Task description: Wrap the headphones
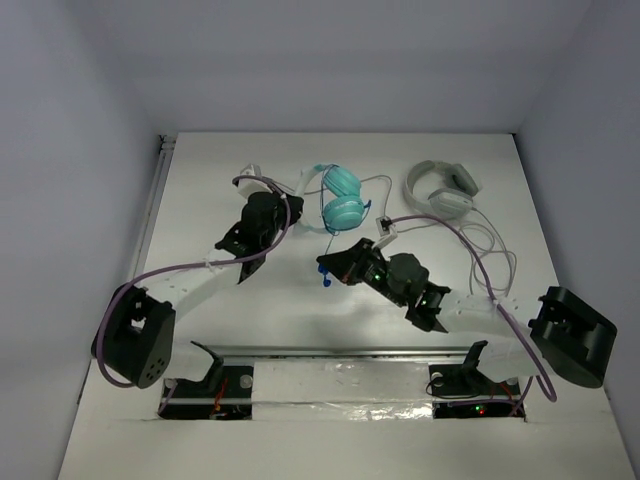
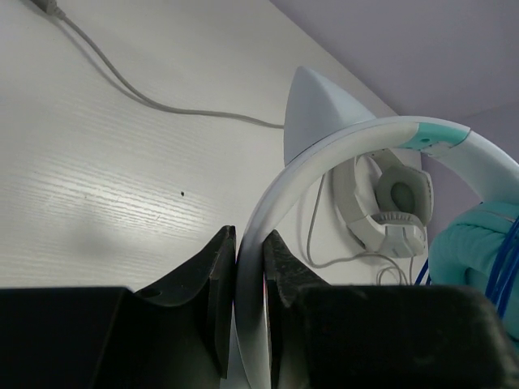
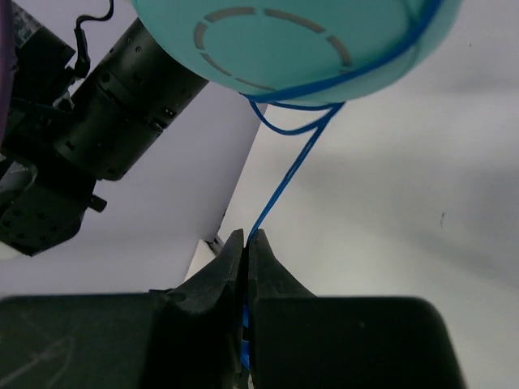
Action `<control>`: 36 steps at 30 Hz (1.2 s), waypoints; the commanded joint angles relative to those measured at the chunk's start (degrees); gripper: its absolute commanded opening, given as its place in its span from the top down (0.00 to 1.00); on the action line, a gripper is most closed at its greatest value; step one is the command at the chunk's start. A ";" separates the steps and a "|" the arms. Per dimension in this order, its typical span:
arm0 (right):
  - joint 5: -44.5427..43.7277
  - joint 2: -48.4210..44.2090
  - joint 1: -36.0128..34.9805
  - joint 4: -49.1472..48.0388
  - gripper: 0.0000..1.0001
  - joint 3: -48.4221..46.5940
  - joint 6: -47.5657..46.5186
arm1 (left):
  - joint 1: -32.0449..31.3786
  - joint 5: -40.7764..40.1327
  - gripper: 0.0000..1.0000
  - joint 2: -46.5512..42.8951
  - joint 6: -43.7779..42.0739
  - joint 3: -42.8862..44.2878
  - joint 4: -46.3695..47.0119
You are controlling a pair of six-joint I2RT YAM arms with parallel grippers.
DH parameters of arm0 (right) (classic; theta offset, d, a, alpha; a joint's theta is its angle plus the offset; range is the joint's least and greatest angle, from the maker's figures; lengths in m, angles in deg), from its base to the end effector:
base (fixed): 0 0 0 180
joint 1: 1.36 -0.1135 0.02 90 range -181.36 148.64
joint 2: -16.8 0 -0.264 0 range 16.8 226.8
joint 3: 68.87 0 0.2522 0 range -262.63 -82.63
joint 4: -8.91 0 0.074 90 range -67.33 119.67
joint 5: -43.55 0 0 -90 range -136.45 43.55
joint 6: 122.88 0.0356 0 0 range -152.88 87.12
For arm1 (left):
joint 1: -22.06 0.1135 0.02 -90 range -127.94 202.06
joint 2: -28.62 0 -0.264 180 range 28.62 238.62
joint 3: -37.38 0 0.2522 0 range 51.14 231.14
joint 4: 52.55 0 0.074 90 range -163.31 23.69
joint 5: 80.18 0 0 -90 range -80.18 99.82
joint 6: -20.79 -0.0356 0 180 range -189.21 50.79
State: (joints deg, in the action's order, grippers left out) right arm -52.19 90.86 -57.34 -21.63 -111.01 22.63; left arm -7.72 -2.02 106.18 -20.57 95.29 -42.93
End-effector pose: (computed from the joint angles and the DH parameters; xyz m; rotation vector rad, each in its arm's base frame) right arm 0.1545 0.2226 0.2314 0.0802 1.7898 1.3933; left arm 0.2708 -0.1465 0.2675 -0.4512 1.7575 -0.8131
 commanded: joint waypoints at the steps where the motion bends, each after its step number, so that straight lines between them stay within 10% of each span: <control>1: 0.38 -1.37 -2.37 0.26 1.00 -4.04 1.09 | -1.85 -8.55 1.00 -3.20 0.58 1.57 10.55; 21: -24.31 4.68 -1.76 -10.28 0.94 -4.58 18.23 | -10.83 -12.42 1.00 -10.50 -3.99 -9.86 5.82; 36: -30.56 12.33 -1.76 0.60 0.82 -6.77 30.45 | -19.96 -20.94 1.00 -4.79 -8.39 -5.30 -8.87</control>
State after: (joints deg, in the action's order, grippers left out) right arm -76.19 102.36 -59.64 -20.40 -115.01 49.09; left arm -23.50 -25.47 101.19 -28.05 86.26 -51.59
